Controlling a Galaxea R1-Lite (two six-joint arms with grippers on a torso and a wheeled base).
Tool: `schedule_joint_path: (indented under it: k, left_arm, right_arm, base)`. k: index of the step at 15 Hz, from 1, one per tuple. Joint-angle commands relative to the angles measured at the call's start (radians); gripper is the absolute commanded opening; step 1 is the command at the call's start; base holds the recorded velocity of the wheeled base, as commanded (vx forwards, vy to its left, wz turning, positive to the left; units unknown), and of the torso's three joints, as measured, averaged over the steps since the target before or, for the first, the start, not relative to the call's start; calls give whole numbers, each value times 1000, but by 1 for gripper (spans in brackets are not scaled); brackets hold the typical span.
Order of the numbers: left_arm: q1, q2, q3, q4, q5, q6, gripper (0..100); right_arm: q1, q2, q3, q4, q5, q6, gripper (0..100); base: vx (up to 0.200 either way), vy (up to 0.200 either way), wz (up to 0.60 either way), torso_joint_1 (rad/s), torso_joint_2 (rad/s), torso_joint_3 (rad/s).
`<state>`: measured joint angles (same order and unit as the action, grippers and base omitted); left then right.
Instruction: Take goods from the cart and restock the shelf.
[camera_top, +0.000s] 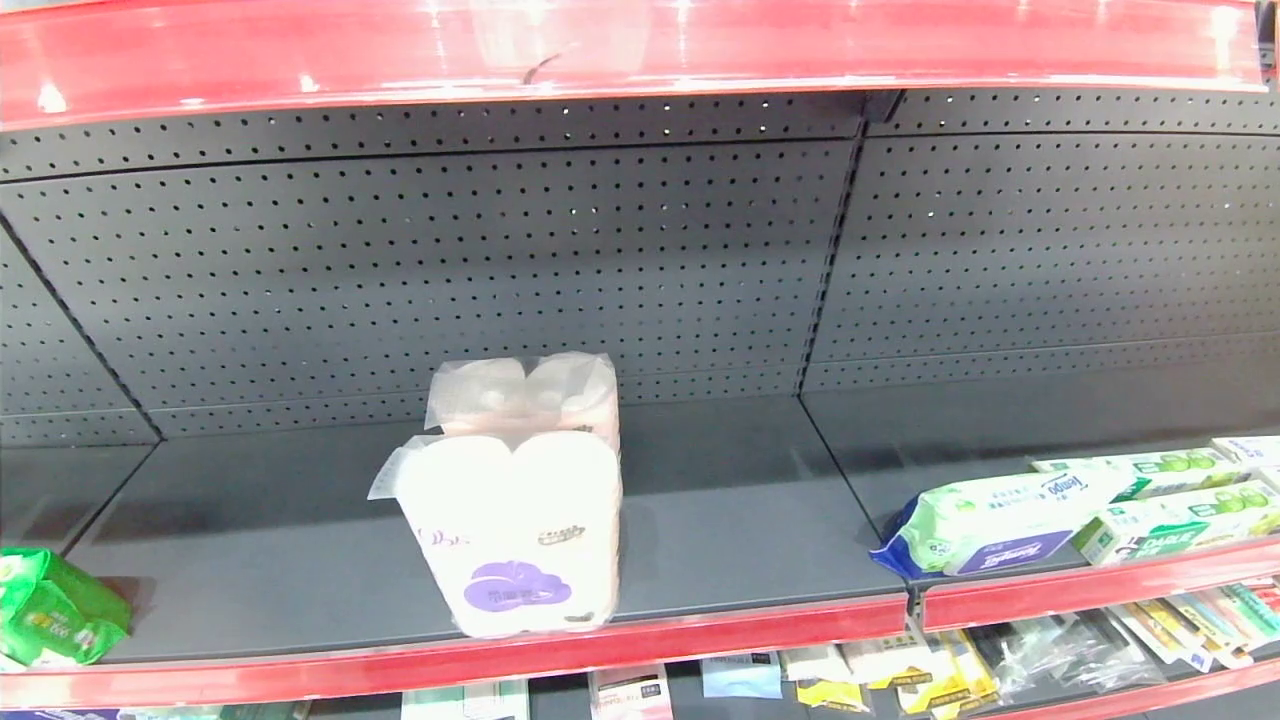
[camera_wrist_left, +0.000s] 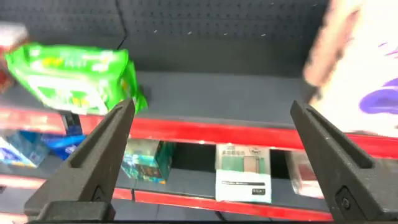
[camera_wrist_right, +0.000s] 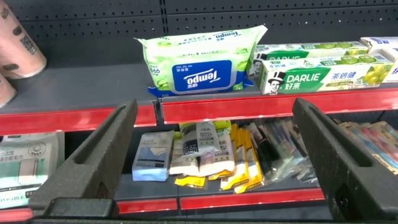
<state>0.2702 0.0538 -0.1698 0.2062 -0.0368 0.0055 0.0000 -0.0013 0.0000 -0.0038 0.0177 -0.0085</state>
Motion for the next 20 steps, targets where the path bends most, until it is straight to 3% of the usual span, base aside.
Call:
schedule_joint_path:
  k: [1, 4, 12, 18, 20]
  left_arm:
    - [3, -54, 139, -189, 5, -25, 100]
    - [4, -54, 170, -202, 11, -9, 100]
    - [4, -54, 168, -202, 11, -7, 100]
    - [4, -54, 168, -202, 11, -7, 100]
    - [4, -54, 168, -202, 11, -7, 100]
  right_arm:
    - [0, 1, 0, -1, 1, 2, 100]
    - [0, 1, 0, -1, 1, -1, 100]
    - [0, 1, 0, 1, 2, 2, 100]
    - [0, 1, 0, 1, 2, -1, 100]
    - [0, 1, 0, 1, 2, -1, 100]
  base:
    - [0, 0, 0, 0, 0, 0]
    - [0, 0, 0, 0, 0, 0]
    - [0, 0, 0, 0, 0, 0]
    - [0, 0, 600, 2, 3, 4]
    - [0, 0, 0, 0, 0, 0]
